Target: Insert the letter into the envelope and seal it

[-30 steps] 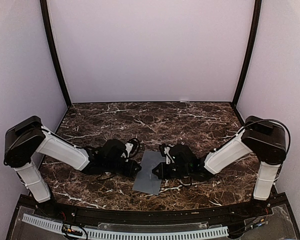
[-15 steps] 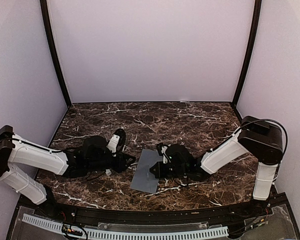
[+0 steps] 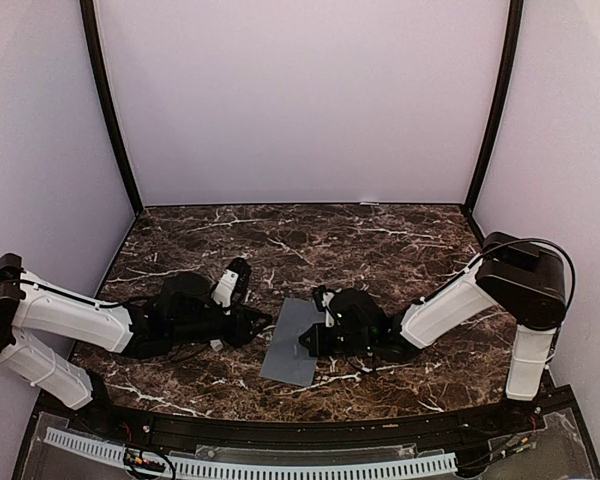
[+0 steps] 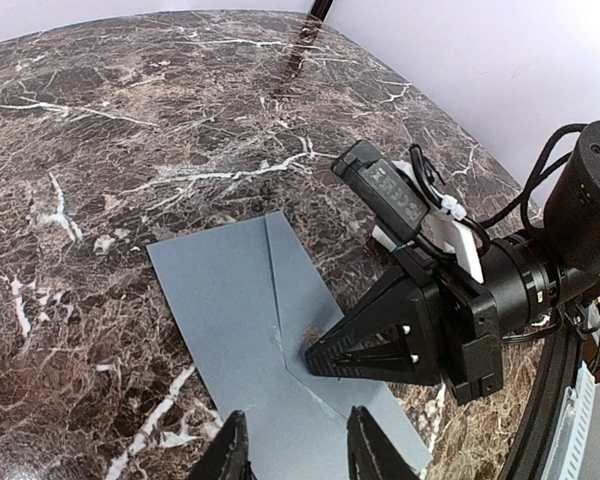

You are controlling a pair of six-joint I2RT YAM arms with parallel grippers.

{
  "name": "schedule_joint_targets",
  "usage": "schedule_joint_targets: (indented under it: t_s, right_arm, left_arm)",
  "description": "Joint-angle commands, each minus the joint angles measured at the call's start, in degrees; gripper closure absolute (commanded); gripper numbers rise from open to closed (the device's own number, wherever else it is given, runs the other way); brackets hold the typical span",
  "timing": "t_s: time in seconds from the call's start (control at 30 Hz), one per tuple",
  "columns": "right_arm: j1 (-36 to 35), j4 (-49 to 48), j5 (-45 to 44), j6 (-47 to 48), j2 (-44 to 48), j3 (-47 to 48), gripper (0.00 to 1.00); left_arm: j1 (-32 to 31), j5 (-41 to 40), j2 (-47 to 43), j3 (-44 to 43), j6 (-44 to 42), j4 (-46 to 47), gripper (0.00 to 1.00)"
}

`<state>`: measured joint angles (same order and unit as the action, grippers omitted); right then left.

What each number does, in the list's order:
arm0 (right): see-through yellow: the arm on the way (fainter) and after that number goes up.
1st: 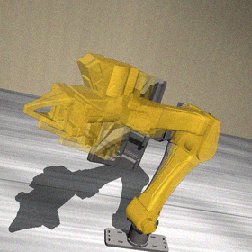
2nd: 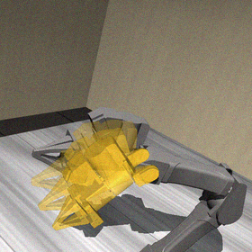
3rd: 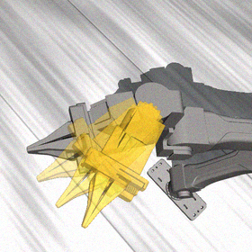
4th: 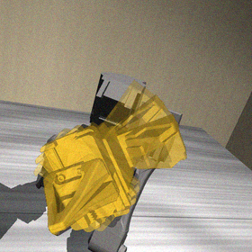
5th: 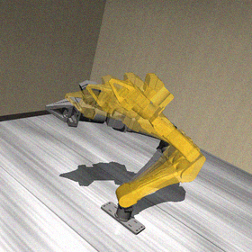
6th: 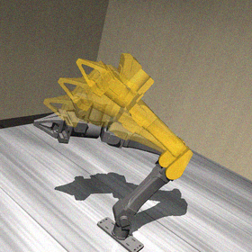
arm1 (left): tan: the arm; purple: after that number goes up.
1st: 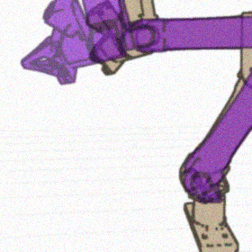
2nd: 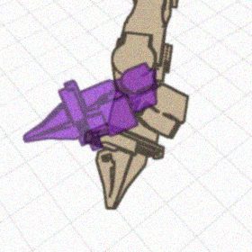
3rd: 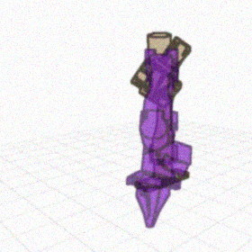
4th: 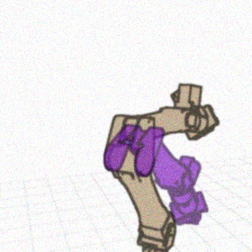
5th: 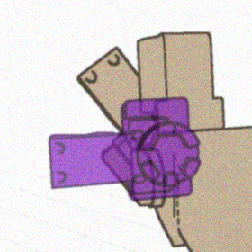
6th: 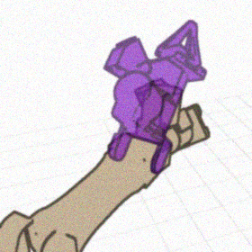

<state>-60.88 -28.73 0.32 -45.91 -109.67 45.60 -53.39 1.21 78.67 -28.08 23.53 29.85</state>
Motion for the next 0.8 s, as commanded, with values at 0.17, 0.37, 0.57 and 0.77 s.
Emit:
schedule_joint_targets:
  t_s: [0.17, 0.37, 0.57, 0.77]
  right_arm:
    - [-0.5, 8.48, -2.25, 0.8, -2.32, -0.11, 1.0]
    - [-0.48, 11.47, -4.62, 1.54, -0.89, 1.11, 1.0]
    - [-0.39, 12.86, -5.15, 2.46, -0.33, 2.43, 1.0]
    - [-0.37, 15.09, -6.85, 3.15, 0.45, 3.78, 1.0]
  left_arm:
    - [-0.8, 2.15, -1.37, 0.57, -1.81, 1.75, 0.67]
    - [-1.59, 3.99, 0.93, -1.28, -3.4, -0.05, 0.69]
    - [-3.99, 5.62, 6.06, -4.24, -6.4, -1.17, 0.7]
    - [-5.27, 2.88, 12.46, -7.89, -4.76, -1.0, 0.73]
